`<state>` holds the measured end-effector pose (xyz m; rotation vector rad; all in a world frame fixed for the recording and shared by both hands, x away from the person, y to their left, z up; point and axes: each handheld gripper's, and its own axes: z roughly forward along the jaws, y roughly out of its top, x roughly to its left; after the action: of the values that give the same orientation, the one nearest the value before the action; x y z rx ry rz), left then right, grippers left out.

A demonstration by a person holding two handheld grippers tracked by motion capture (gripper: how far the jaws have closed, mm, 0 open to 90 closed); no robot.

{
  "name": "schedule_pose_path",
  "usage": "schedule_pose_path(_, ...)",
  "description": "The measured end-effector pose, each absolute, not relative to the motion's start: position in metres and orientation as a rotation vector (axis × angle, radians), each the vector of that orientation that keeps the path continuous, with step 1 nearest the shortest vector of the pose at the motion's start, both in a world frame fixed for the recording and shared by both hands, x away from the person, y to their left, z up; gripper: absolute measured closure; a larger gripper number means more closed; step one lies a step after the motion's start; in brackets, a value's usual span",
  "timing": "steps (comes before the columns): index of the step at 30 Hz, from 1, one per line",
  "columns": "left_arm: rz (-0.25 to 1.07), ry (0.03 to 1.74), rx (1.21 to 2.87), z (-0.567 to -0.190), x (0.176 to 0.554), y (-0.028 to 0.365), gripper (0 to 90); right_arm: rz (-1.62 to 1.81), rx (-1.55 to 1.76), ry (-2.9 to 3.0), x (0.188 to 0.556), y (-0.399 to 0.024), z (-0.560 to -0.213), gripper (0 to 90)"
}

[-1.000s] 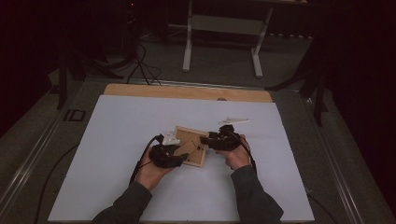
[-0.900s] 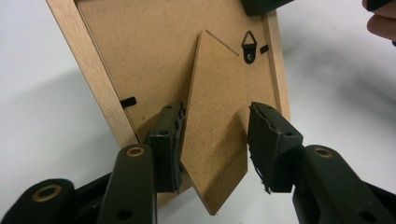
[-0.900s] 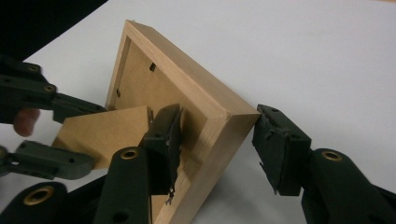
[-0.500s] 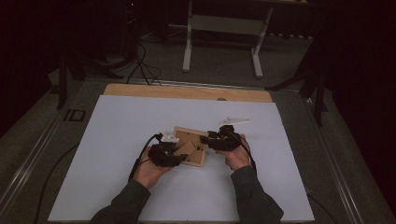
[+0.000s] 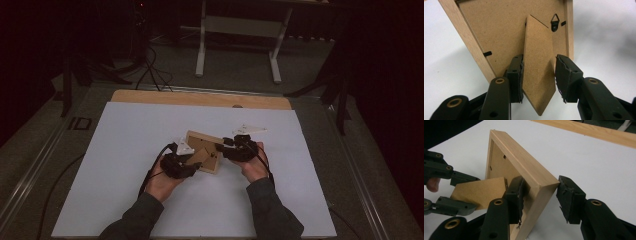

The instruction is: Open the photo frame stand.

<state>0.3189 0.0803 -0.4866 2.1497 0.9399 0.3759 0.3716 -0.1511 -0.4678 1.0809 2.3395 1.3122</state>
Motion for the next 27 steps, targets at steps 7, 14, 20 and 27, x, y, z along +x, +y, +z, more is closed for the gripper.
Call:
schedule_pose_path(7,0.397,0.964,2.135,-0.489,0.325,0.080,59.7,1.282,1.059,2.326,0.373,-0.148,-0.465,57.2)
schedule_pose_path(14,0.405,0.983,2.112,-0.491,0.330,0.083,64.3,1.265,1.028,2.317,0.371,-0.144,-0.461,57.2)
schedule_pose_path(20,0.428,0.972,2.142,-0.494,0.330,0.082,65.1,1.274,1.000,2.328,0.369,-0.139,-0.461,57.3)
schedule_pose_path(27,0.459,0.964,2.151,-0.495,0.329,0.082,70.1,1.259,0.934,2.355,0.361,-0.131,-0.461,57.0)
